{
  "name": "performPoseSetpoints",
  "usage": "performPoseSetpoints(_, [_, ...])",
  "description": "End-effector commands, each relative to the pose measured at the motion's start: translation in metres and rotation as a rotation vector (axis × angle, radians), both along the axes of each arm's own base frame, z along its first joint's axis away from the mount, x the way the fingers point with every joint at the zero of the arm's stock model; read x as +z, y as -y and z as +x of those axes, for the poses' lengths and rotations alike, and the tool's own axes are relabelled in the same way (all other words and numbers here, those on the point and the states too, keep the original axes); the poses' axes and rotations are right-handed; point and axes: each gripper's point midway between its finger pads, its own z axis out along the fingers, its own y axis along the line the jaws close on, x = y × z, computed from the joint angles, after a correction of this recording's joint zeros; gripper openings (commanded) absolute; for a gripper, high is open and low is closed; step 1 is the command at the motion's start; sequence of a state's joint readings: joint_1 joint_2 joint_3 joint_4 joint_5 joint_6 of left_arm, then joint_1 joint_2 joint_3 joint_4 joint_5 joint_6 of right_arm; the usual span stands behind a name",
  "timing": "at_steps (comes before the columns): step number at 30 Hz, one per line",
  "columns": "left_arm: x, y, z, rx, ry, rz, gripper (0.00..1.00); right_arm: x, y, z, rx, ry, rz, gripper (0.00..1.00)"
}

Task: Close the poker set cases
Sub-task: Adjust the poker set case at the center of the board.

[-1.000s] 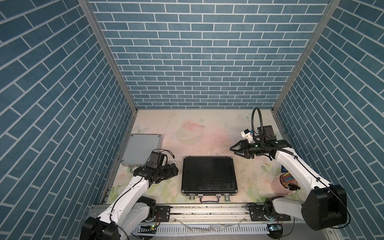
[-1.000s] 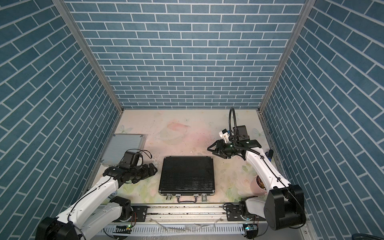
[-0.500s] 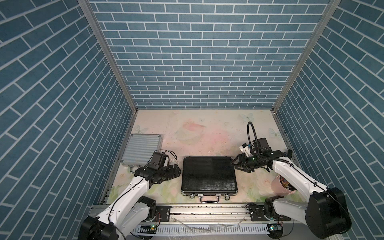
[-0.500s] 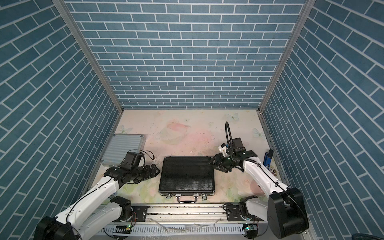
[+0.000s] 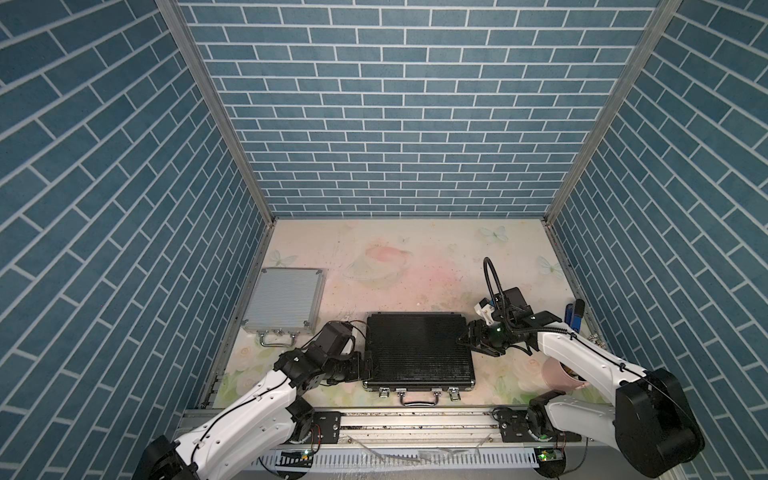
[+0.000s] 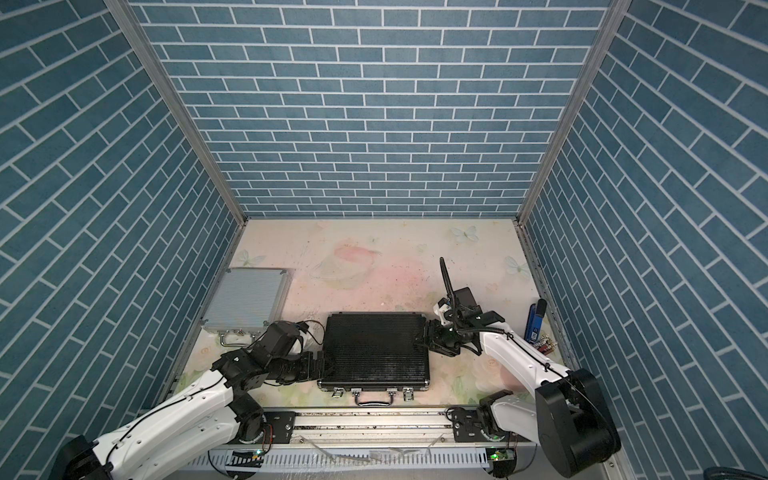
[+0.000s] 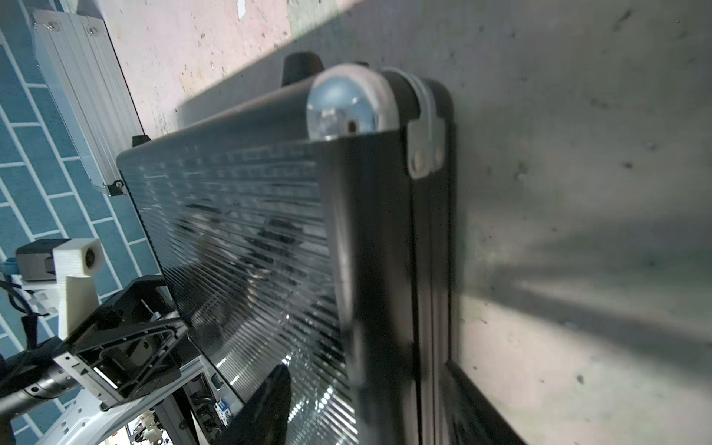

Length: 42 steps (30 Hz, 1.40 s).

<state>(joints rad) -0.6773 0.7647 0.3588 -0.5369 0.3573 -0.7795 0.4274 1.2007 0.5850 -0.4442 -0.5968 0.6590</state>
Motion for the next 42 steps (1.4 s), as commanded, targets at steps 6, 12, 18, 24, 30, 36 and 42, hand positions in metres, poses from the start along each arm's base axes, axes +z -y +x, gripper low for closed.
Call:
performPoseSetpoints(6, [-0.010,0.022,-0.012,-0.038,-0.060,-0.046,0.93,-0.007,-0.048,0.021,0.062,0.028,0.102,0.57])
performPoseSetpoints(12, [-0.011,0.037,-0.008,-0.079,-0.060,-0.007,0.92,-0.010,-0.078,0.036,0.121,0.026,0.132,0.53])
performPoseSetpoints(18, [-0.006,0.046,0.010,-0.080,-0.030,0.035,0.93,-0.016,-0.100,0.063,0.181,0.030,0.117,0.52])
performPoseSetpoints(24, [-0.012,0.047,0.025,-0.055,-0.031,0.110,0.93,-0.012,-0.081,0.083,0.164,0.045,-0.048,0.54])
performPoseSetpoints(30, [-0.013,0.047,0.032,-0.038,-0.027,0.140,0.93,0.021,-0.034,0.055,0.088,0.041,-0.166,0.59])
performPoseSetpoints(36, [-0.017,0.049,0.032,-0.047,-0.043,0.148,0.93,0.028,-0.006,0.004,-0.013,-0.031,-0.156,0.59])
performPoseSetpoints(42, [-0.018,0.048,0.031,-0.046,-0.048,0.156,0.93,0.024,0.003,-0.024,-0.092,-0.071,-0.121,0.59])
